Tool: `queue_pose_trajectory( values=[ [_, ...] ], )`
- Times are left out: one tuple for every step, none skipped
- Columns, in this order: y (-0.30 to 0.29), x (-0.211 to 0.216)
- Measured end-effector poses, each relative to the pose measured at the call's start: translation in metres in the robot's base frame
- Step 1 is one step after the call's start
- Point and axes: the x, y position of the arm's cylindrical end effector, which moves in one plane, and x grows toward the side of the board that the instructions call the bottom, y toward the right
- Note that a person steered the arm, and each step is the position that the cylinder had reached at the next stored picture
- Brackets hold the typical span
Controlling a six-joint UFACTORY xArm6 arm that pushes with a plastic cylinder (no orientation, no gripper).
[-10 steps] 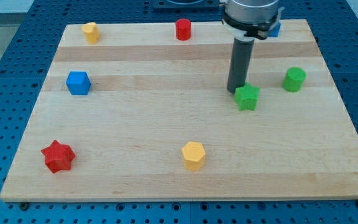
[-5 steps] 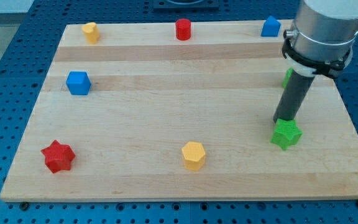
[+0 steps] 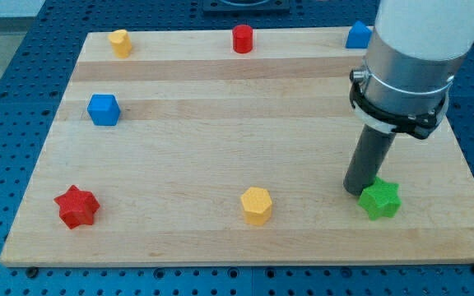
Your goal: Place the green star toward the bottom right corner
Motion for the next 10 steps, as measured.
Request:
queue_pose_trajectory(
  values=[
    [-0.013, 0.004],
    [-0.015, 0.018],
    [-0.008, 0.026],
    [0.004, 0.028],
    [0.015, 0.028],
    [0.024, 0.028],
    [0.039, 0.028],
    [0.046, 0.028],
    [0.045, 0.028],
    [0.043, 0.028]
  ],
)
